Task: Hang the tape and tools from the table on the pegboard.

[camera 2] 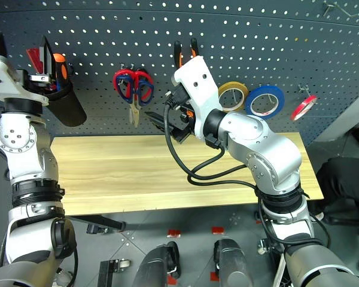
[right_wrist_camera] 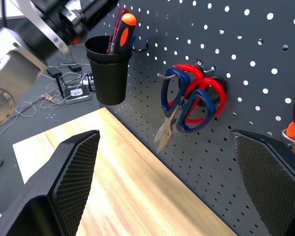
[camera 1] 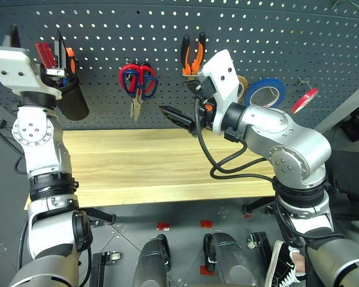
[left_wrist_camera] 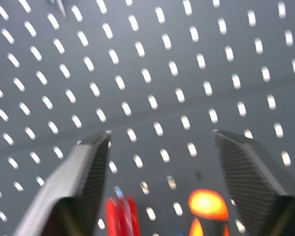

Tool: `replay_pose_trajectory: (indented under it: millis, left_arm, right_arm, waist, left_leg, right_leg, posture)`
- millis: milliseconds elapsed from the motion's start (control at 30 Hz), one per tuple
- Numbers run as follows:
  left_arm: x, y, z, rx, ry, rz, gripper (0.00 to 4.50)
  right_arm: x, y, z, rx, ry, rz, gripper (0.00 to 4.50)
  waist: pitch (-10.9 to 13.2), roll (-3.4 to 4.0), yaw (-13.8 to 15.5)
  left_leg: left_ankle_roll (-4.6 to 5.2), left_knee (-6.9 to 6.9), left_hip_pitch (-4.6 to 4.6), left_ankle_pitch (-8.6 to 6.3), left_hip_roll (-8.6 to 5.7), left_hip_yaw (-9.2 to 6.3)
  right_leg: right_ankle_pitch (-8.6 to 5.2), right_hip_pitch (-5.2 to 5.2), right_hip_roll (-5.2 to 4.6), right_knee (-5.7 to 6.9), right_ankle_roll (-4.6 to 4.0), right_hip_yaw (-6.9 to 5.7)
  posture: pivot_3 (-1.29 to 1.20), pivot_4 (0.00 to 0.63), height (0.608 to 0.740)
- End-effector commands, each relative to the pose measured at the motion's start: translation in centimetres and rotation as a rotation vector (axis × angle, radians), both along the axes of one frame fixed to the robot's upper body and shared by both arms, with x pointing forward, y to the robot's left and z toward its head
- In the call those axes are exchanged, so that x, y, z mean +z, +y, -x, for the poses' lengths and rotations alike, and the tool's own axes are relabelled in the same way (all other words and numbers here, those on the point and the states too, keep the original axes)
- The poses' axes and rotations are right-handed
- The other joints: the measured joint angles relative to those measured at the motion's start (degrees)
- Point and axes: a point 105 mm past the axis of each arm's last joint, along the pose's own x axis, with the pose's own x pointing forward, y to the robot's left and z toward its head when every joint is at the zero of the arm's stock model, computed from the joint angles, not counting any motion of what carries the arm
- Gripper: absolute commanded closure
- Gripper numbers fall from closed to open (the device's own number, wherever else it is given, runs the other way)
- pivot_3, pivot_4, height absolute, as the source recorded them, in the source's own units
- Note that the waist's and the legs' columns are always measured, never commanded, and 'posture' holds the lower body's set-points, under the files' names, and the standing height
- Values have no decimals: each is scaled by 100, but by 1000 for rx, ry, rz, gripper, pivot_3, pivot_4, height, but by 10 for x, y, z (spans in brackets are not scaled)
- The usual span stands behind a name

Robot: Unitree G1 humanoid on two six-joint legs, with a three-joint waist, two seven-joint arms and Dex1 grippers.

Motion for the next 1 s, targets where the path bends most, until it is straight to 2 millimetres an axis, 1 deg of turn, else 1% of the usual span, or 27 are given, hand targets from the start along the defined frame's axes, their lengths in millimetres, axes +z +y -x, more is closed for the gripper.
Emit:
replay_pose_trajectory:
  millis: [33, 100, 167, 267, 300, 400, 467, 567, 633, 700, 733, 833, 900, 1000]
  left_arm:
    - [24, -23, 22, -33, -84, -58, 344]
    - [14, -35, 21, -71, -15, -95, 344]
    - [-18, -38, 16, -112, 152, -97, 344]
    - [-75, -22, 12, -83, 424, -14, 344]
    - [-89, -17, 11, -76, 499, 21, 344]
    - [-111, -8, 13, 31, 611, 25, 344]
    - [-132, -10, 14, 58, 692, 24, 344]
    - [-149, -16, 18, 13, 727, 58, 344]
    - [-161, -19, 21, -2, 749, 73, 344]
    - [-173, -17, 22, -6, 779, 104, 344]
    - [-179, -17, 22, -20, 794, 134, 344]
    - [-190, -13, 24, -31, 809, 186, 344]
    - [-196, -10, 25, -26, 817, 212, 344]
    - [-201, -6, 27, 0, 826, 220, 344]
  right_arm:
    - [11, -5, 8, 15, -55, -33, 0]
    - [9, -7, 8, 15, -51, -37, 0]
    - [4, -13, 8, 13, -43, -37, 0]
    - [-8, -23, 7, 2, -24, -33, 0]
    - [-12, -26, 6, -5, -16, -32, 0]
    - [-25, -34, 4, -29, 3, -24, 0]
    - [-43, -49, -4, -123, -42, 20, 0]
    - [-73, -72, -15, -278, -85, 53, 0]
    - [-93, -86, -20, -366, -80, 17, 0]
    - [-115, -98, -21, -421, -57, -47, 0]
    - [-129, -105, -20, -445, -33, -70, 0]
    - [-163, -122, -15, -493, 13, -78, 0]
    - [-177, -132, -13, -518, 39, -83, 0]
    - [-184, -141, -16, -555, 46, -101, 0]
  waist:
    - [-1, -1, 0]
    - [-5, 0, 0]
    - [-47, 12, -11]
    - [-84, 30, -39]
    - [-86, 29, -45]
    - [-87, 26, -14]
    - [-125, 24, 19]
    - [-246, 29, 126]
    - [-301, 20, 146]
    - [-349, 8, 151]
    - [-351, 7, 151]
    - [-370, 18, 148]
    - [-381, 25, 145]
    - [-402, 29, 138]
  left_leg:
    - [0, 1, 0, 0, 0, -1]
    - [0, 1, 0, 0, -2, 0]
    - [1, 2, 3, 1, -3, 2]
    - [1, -3, 13, 1, -3, 7]
    - [1, -2, 17, 0, -1, 6]
    - [-7, 0, 19, 7, 3, -4]
    - [-5, 0, 20, 17, 2, -13]
    - [-6, -2, 24, 18, -6, -8]
    - [-5, -1, 25, 18, -7, -1]
    - [-6, -4, 35, 18, -6, -1]
    - [-6, -2, 45, 18, -3, -2]
    - [14, -12, 104, 4, -2, -4]
    - [15, -11, 110, 2, -1, -5]
    - [16, -8, 110, 3, -2, -4]
  right_leg:
    - [0, 0, 0, 3, 0, 0]
    - [0, 0, -1, 6, 0, 3]
    - [0, 0, -2, 10, 0, 8]
    - [-1, 2, 0, 7, 1, 17]
    - [-1, 2, 1, 13, 1, 20]
    - [-1, -2, 9, 39, 0, 14]
    - [-1, -3, 9, 53, -1, 10]
    - [-1, 1, 5, 48, -1, 13]
    - [-1, 1, 3, 47, -1, 19]
    - [-1, 8, 3, 46, -1, 19]
    - [-1, 16, 4, 50, -1, 19]
    - [-3, 75, 7, 37, -2, 18]
    - [-3, 83, 8, 27, -2, 22]
    - [0, 83, 8, 22, -6, 29]
  posture:
    - [-210, 190, 740]
    - [-202, 186, 740]
    - [-200, 183, 740]
    - [-182, 176, 740]
    - [-173, 172, 740]
    - [-162, 168, 740]
    - [-144, 157, 740]
    - [-140, 151, 740]
    - [-143, 143, 740]
    - [-143, 143, 740]
    - [-148, 136, 740]
    - [-152, 133, 740]
    - [-152, 127, 740]
    - [-152, 127, 740]
